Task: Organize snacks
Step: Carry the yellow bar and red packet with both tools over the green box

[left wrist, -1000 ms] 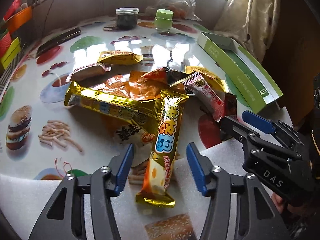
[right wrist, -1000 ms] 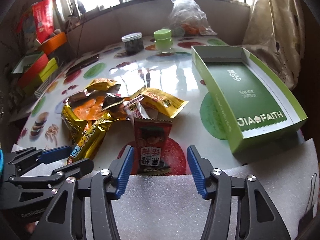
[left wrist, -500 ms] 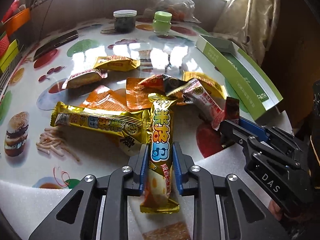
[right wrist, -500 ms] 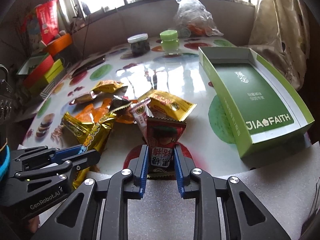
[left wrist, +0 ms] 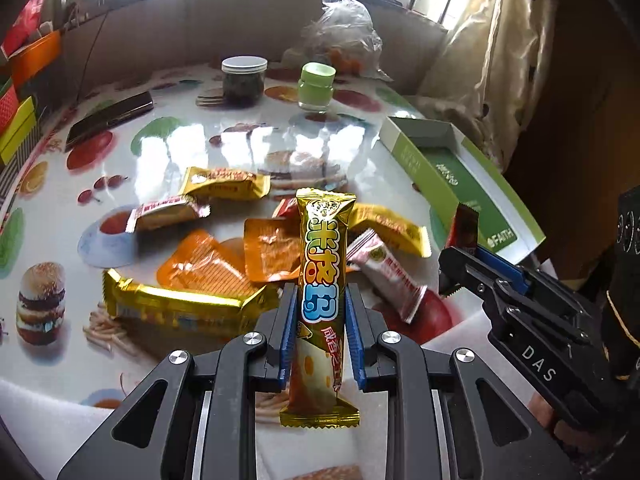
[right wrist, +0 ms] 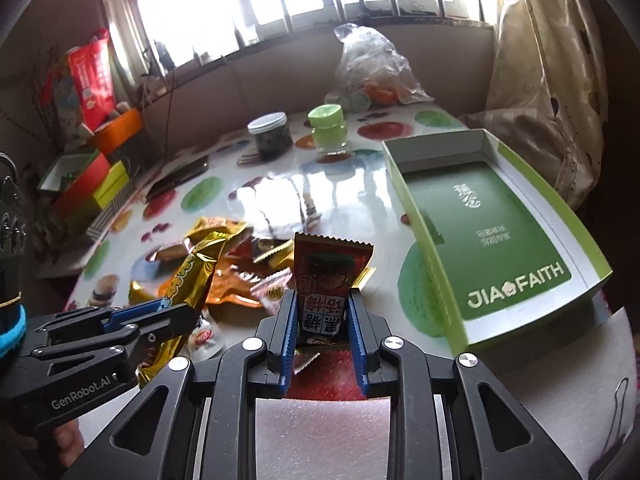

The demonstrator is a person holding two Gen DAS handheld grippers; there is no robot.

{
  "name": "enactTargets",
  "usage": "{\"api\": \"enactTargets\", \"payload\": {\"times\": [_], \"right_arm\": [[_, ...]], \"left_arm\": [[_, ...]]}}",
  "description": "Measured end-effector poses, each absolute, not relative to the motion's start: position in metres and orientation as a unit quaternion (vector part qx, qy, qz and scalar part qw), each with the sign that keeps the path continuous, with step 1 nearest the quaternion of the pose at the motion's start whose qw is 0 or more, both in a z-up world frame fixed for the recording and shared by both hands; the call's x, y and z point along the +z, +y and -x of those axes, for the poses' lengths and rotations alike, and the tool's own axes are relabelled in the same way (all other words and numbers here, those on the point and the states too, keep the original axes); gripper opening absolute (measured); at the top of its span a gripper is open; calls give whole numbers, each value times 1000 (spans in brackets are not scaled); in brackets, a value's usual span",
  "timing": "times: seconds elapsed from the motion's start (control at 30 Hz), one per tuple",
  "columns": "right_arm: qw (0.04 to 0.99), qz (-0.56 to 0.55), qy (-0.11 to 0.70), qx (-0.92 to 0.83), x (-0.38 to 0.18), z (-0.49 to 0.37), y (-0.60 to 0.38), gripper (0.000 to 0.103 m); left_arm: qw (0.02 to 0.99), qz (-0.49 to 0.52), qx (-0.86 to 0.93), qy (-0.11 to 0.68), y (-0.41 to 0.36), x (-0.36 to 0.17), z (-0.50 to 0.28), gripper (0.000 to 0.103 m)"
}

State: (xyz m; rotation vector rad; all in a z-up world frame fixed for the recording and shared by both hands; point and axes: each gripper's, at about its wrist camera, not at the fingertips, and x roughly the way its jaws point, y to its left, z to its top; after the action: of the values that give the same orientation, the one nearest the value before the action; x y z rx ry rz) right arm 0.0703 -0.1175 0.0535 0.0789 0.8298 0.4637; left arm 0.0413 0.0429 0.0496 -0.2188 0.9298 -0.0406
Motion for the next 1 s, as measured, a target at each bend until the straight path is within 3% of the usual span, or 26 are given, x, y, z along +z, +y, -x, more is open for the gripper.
{"api": "enactTargets", "payload": {"times": [0.5, 1.0], "right_arm": [[899, -66, 384, 199, 68, -81, -138, 23], [912, -73, 381, 137, 80, -115, -196, 23]], "left_arm": [[897, 99, -16, 430, 44, 71, -62, 24], [893, 99, -105, 427, -17, 85, -110, 24]]}}
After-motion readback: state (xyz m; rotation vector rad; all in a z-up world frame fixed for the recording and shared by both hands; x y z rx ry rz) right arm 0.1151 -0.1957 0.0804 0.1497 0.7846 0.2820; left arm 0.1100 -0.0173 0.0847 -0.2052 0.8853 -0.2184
